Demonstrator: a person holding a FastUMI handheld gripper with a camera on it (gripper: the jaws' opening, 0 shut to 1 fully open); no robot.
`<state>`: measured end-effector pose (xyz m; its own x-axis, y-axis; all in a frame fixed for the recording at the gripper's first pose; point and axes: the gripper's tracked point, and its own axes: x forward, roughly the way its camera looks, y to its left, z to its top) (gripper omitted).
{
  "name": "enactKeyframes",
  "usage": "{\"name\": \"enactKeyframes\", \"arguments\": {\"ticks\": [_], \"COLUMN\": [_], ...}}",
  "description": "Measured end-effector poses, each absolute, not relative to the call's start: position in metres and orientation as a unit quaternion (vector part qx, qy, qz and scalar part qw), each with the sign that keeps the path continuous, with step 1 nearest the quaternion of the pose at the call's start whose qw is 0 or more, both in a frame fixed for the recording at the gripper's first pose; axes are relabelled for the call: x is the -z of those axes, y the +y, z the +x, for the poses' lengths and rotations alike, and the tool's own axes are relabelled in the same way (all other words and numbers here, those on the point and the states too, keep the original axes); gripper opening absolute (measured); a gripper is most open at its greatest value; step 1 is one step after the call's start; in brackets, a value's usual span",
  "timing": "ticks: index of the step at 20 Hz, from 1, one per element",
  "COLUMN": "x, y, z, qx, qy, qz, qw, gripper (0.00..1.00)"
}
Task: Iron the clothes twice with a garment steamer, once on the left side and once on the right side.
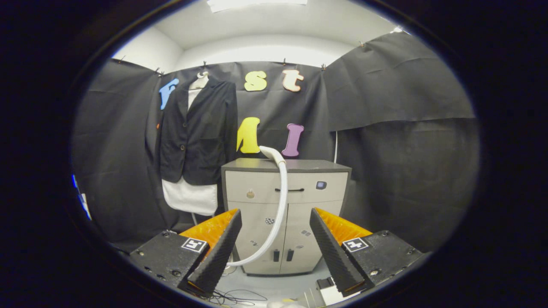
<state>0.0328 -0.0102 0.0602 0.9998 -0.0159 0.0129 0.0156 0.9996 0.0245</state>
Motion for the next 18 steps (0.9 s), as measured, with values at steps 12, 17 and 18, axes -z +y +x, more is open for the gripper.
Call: {"name": "enactKeyframes", "arguments": {"ticks": [12,17,18], "x": [-0.184,-0.214,-0.219], "y": [-0.059,-0.071,-0.073], "z": [0.217,0.305,0.32], "qx": [-0.049,-0.091,-0.099], "qy": [-0.006,0.023,0.032], "qz": [0.05,0.066,0.07], "qw": [0.998,0.993,0.992], "gripper": [1.0,1.0,1.0]}}
